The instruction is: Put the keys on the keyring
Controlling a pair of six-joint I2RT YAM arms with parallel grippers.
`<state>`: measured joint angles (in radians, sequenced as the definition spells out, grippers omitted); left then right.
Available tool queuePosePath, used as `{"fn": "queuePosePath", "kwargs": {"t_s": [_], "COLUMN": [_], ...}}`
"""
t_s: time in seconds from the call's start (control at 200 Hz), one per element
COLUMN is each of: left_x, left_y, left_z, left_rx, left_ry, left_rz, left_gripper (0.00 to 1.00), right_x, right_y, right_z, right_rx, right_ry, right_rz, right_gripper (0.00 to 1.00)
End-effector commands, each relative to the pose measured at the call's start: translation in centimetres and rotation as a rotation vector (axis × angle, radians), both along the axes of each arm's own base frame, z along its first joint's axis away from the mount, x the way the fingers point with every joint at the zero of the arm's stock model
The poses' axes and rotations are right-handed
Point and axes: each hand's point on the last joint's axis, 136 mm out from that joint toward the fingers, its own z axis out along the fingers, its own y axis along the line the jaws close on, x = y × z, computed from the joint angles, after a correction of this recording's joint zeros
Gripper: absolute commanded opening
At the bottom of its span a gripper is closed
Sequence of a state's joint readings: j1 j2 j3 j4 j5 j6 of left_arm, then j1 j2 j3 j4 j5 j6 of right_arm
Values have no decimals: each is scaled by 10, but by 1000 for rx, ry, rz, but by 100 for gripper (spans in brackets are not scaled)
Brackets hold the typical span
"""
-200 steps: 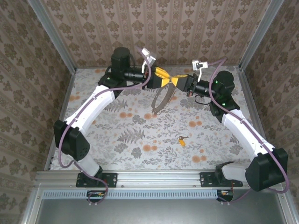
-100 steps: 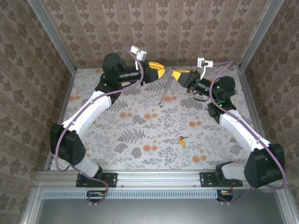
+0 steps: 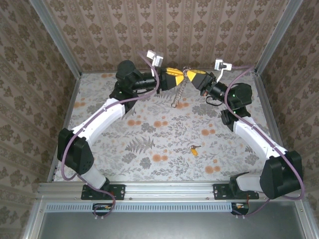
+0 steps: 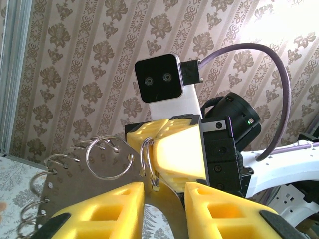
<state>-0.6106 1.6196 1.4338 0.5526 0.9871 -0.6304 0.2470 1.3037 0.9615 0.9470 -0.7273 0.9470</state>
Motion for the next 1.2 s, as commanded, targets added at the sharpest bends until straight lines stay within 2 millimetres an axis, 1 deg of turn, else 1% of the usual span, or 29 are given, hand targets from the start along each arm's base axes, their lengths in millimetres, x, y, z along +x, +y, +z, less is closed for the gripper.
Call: {"fn": "queuePosePath", "kwargs": {"t_s": [0.0, 0.365, 0.435, 0.615, 0.69, 0.85, 1.02, 1.195], "left_x": [1, 5, 6, 10, 10, 9, 7, -1], "left_y": [-4, -9, -10, -11, -11, -13, -16, -18], "left_z": [9, 13, 12, 11, 11, 11, 9, 6], "left_rx": [-31, -44, -43, -44, -44, -41, -36, -25], "left_ry": [-18, -19, -18, -16, -15, -16, -15, -22], "left_rz": [1, 6, 9, 18, 16, -6, -24, -61], "left_gripper": [28, 25, 21, 16, 16, 16, 8, 6], "right_x": [-9, -13, -13, -14, -16, -18, -18, -15], "right_y": [-2, 2, 2, 7, 9, 11, 11, 12], "right_z": [15, 8, 7, 1, -2, -7, -9, -10], "right_rx": [38, 8, 1, -37, -55, -94, -112, -124], "right_ry": [-65, -56, -54, -47, -42, -37, -33, -23], "right_rz": [-3, 19, 17, 25, 30, 30, 23, 21], "right_gripper": [0, 0, 0, 0, 0, 0, 0, 0]}}
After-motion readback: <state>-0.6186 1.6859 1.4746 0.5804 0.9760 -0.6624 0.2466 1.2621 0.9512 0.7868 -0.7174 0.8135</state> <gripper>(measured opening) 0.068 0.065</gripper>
